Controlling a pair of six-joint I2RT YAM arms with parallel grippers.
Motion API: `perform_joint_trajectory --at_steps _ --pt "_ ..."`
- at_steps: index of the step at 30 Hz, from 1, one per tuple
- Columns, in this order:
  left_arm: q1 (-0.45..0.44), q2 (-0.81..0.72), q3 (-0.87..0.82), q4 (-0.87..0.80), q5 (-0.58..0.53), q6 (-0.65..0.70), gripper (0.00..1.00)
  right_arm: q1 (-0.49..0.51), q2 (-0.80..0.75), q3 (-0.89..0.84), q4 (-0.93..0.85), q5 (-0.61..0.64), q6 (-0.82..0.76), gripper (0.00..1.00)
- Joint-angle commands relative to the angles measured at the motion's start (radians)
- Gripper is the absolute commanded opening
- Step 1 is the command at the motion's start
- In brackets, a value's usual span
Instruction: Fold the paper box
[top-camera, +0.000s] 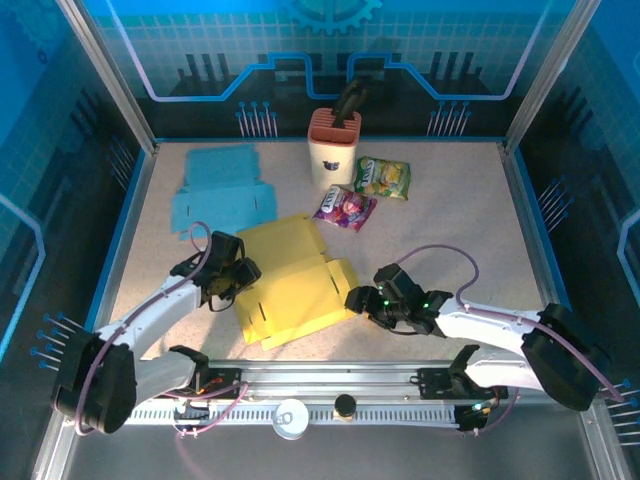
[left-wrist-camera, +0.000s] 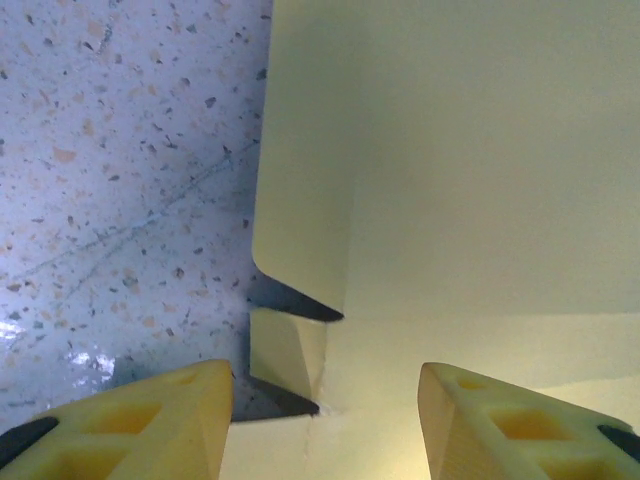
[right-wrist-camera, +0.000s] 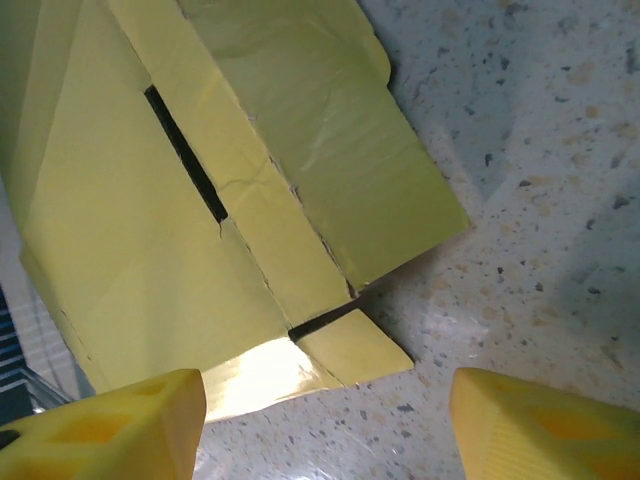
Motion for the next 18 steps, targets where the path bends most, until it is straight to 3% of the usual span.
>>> perform_joint_trajectory --at_steps 1,18 --pt "0.021 0.037 -0.028 0.028 0.029 0.042 0.52 -0.011 0.003 -0.037 0.113 0.024 0.122 0.65" --pt "0.023 0.139 -0.053 0.132 0.083 0.053 0.39 -0.089 0.042 -0.109 0.346 -0.009 0.227 0.59"
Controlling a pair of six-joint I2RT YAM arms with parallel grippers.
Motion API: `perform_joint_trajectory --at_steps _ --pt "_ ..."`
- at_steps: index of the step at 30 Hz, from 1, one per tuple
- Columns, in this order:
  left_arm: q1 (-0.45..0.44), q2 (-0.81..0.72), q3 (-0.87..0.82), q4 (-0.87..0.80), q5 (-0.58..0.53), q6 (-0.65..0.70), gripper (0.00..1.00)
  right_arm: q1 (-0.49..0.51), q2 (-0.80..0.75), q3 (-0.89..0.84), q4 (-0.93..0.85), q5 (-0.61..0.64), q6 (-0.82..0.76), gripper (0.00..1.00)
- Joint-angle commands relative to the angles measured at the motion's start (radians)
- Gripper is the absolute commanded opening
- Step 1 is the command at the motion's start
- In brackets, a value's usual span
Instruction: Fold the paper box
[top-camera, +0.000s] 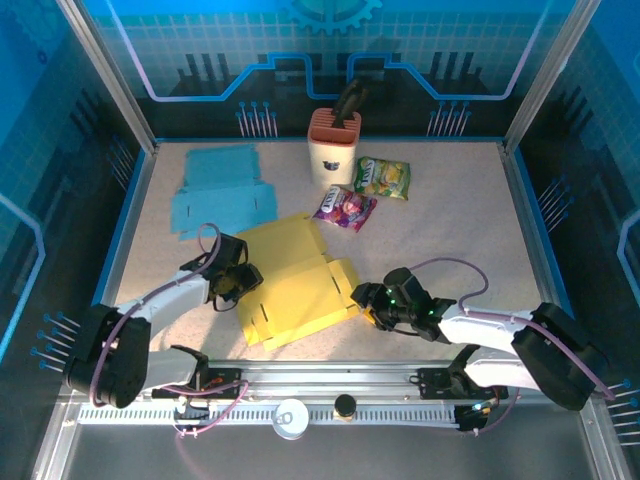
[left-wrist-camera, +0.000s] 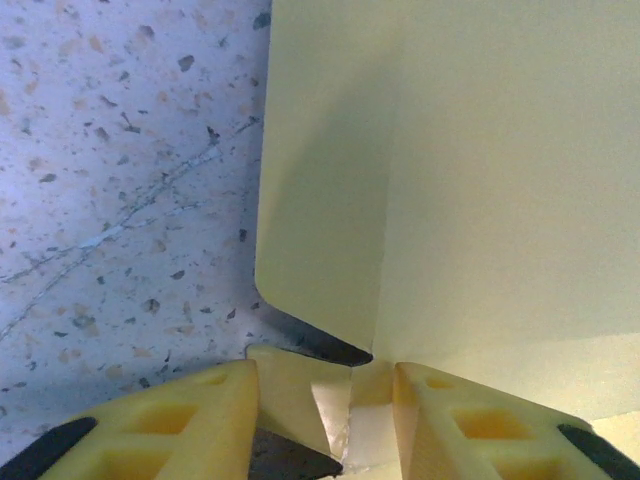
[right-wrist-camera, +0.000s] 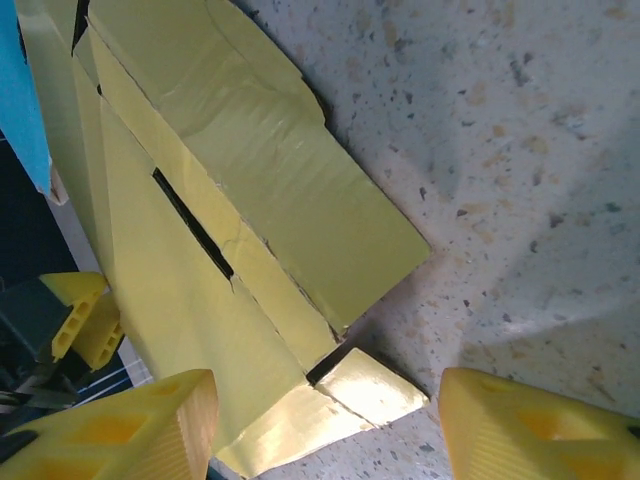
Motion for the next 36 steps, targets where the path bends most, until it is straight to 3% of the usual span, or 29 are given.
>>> perform_joint_trajectory --at_steps 1,19,29,36 --pt "0.01 0.021 -0.013 0.011 0.02 0.025 0.39 -0.03 0.021 0.011 0.097 0.025 -0.011 0.59" --pt "0.009 0.093 -0.016 0.051 0.029 0.031 0.32 -0.071 0.017 -0.027 0.184 0.022 0.0 0.51" --pt "0.005 0.082 -0.017 0.047 0.026 0.031 0.31 -0.061 -0.143 -0.022 -0.094 0.113 -0.009 0.55" --pt "-0.001 0.084 -0.013 0.043 0.023 0.034 0.31 -0.076 -0.022 -0.006 0.045 0.061 0.018 0.55"
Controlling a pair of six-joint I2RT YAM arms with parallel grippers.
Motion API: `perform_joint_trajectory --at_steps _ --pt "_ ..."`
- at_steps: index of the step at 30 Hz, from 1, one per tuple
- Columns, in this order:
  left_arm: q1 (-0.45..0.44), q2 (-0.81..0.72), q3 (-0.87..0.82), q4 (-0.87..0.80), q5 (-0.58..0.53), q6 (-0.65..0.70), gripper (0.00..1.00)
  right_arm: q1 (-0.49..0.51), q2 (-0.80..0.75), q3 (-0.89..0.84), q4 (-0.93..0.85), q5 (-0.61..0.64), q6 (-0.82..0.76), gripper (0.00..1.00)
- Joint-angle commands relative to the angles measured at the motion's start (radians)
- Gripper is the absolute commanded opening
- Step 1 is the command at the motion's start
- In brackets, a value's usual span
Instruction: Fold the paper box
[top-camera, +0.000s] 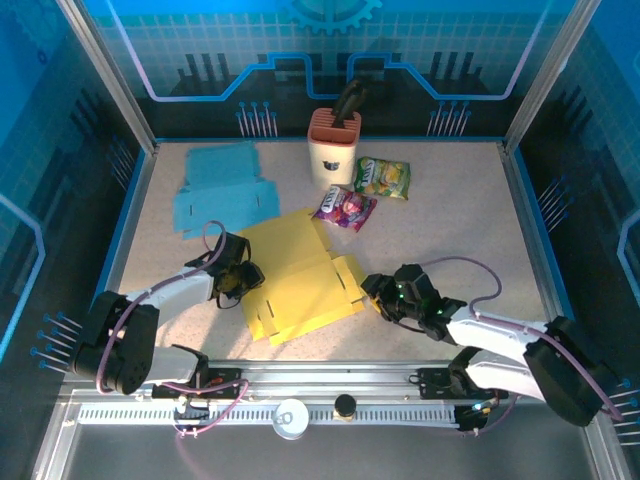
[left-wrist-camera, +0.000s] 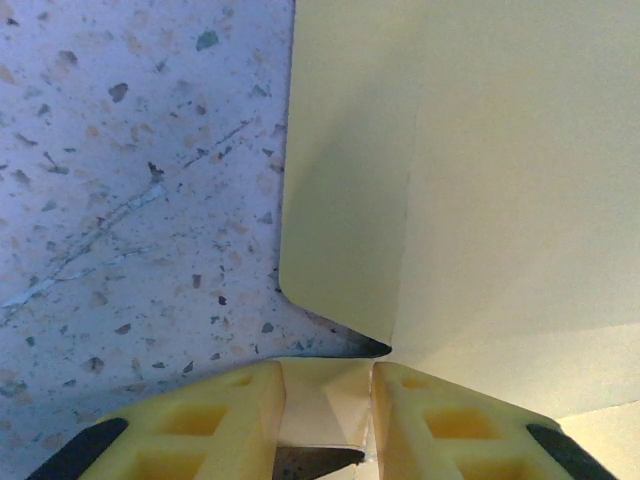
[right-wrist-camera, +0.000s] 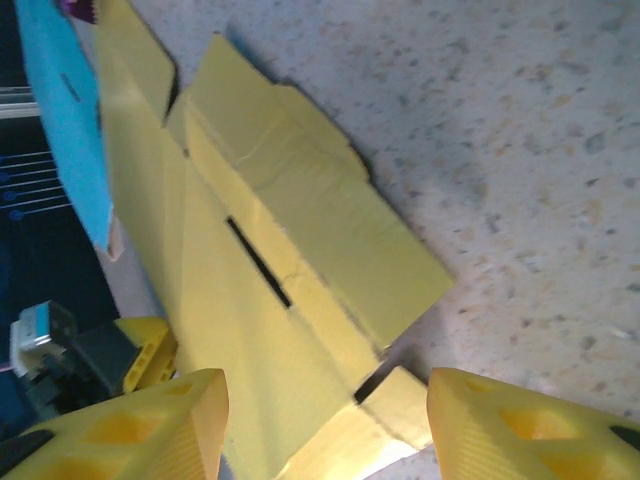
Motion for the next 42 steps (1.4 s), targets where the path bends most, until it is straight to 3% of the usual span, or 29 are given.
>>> perform_joint_trajectory --at_steps 1,10,22,31,38,42 --pt "-0.002 0.017 -0.012 -0.036 0.012 0.019 0.31 -0.01 0.071 0.016 0.077 -0.013 0.028 0.55" --pt "-0.005 0.021 -0.01 -0.038 0.013 0.024 0.31 -0.01 0.178 0.039 0.2 -0.006 0.039 0.53" --pt "-0.006 0.038 0.003 -0.038 0.016 0.036 0.3 -0.01 0.233 -0.007 0.446 0.06 0.032 0.37" --pt "-0.006 0.051 0.009 -0.039 0.016 0.047 0.29 -0.01 0.358 -0.027 0.677 0.063 0.062 0.27" --pt "-0.006 0.044 0.017 -0.054 0.01 0.054 0.28 -0.004 0.368 -0.043 0.697 0.089 0.073 0.0" --pt "-0.008 0.016 0.026 -0.071 0.009 0.057 0.31 -0.002 0.301 -0.022 0.585 0.092 0.052 0.0"
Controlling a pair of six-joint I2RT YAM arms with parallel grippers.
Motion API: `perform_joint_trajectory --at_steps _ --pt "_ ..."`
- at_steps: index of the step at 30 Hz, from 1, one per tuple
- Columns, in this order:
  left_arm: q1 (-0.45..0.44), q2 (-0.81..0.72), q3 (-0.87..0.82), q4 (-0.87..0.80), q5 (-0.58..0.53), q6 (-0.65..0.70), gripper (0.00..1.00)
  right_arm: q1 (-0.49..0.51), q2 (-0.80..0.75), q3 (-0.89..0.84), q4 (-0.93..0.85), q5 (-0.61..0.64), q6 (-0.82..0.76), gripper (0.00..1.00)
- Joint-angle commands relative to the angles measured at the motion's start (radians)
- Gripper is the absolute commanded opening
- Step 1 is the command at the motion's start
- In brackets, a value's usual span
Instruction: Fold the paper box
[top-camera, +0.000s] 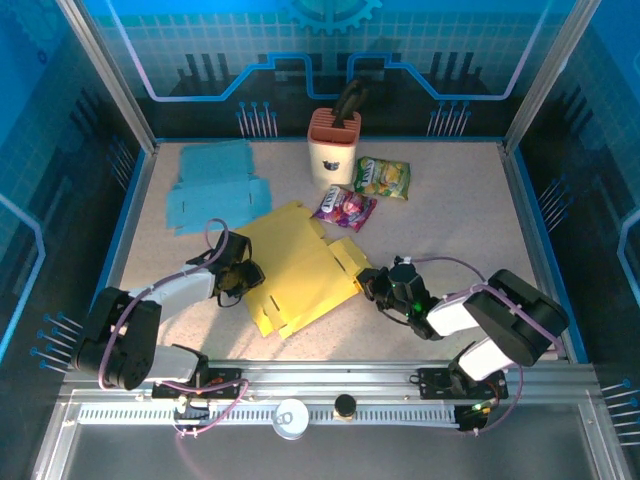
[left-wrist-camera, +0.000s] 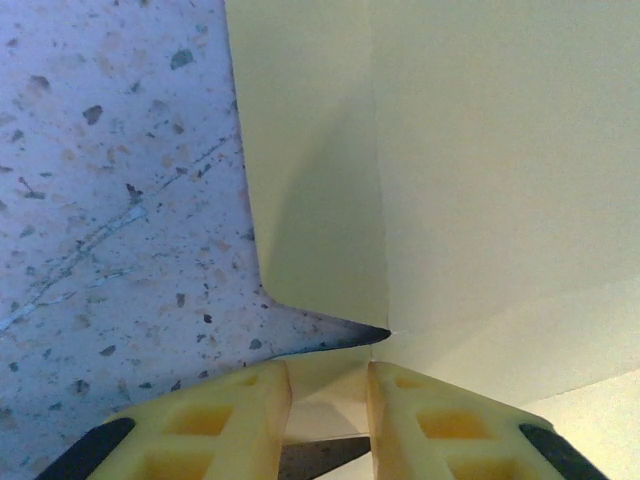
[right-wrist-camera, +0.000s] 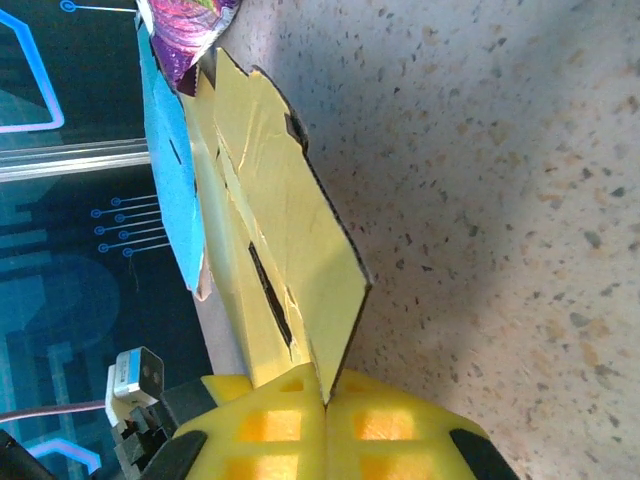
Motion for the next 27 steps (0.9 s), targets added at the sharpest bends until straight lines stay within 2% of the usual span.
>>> perform_joint_trajectory --at_steps 1,4,6,8,12,15,21,24,25,27 --pt "-0.008 -0.022 0.015 -0.083 0.006 0.024 0.33 0.005 -0.075 0.019 -0.077 0.031 -0.02 0.0" --pt "-0.053 -0.118 0.041 -0.143 -0.058 0.029 0.51 0.006 -0.162 0.041 -0.2 0.041 -0.029 0.0" --pt "-0.123 -0.212 0.087 -0.221 -0.159 0.035 0.61 0.007 -0.236 0.068 -0.303 0.042 -0.03 0.0" --pt "-0.207 -0.296 0.144 -0.304 -0.275 0.043 0.66 0.007 -0.315 0.116 -0.433 0.04 -0.03 0.0" --pt "-0.376 -0.41 0.26 -0.399 -0.471 0.104 0.68 0.005 -0.42 0.237 -0.664 0.039 -0.027 0.0" --pt "-0.507 -0.428 0.324 -0.424 -0.595 0.178 0.68 -0.011 -0.431 0.343 -0.77 0.01 -0.02 0.0" --pt "-0.788 -0.404 0.453 -0.478 -0.964 0.303 0.69 -0.052 -0.363 0.534 -0.795 -0.047 -0.012 0.0" --pt "-0.88 -0.399 0.527 -0.485 -1.085 0.373 0.71 -0.071 -0.319 0.643 -0.824 -0.076 -0.026 0.0" --pt "-0.899 -0.397 0.547 -0.484 -1.11 0.397 0.77 -0.076 -0.306 0.691 -0.837 -0.084 -0.029 0.0" --pt "-0.926 -0.396 0.592 -0.473 -1.131 0.465 0.81 -0.089 -0.275 0.766 -0.862 -0.114 -0.037 0.0"
